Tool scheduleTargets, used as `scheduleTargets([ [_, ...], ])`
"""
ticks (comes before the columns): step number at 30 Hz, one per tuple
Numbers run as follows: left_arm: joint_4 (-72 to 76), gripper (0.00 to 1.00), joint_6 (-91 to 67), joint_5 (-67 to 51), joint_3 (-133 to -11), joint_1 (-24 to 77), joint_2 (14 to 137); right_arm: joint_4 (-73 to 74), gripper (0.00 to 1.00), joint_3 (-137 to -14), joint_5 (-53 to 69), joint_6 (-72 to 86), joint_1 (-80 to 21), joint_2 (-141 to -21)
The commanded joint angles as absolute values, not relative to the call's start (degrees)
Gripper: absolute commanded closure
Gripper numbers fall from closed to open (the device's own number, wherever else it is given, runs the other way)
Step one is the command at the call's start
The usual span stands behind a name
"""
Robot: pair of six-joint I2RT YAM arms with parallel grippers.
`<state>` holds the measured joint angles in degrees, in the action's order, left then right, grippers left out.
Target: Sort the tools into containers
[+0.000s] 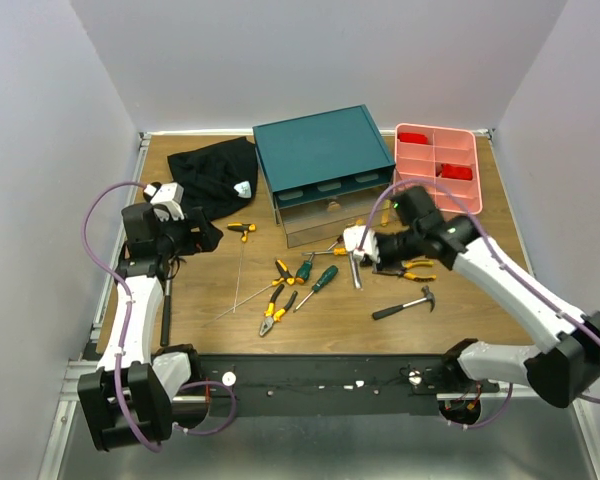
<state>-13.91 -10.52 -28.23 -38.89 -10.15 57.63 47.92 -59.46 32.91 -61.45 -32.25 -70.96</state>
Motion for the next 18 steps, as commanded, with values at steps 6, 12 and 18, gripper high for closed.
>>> scheduleTargets([
  [6, -10.55, 0.01, -13.27, -31.02, -36.65, -10.37, 54.76, 39.91, 0.99, -77.25, 30.07, -51.86, -32.17, -77.31],
  [12, -11.34, 0.01, -13.89, -30.94, -35.6, -10.37, 53.0, 34.28, 0.99, -82.61, 23.82, -54.49, -32.17, -84.98],
  [18, -12.13, 0.01, -14.15, -30.67, -34.45, -10.55, 51.07, 28.66, 0.99, -85.16, 20.22, -57.12, -32.17, -90.61],
])
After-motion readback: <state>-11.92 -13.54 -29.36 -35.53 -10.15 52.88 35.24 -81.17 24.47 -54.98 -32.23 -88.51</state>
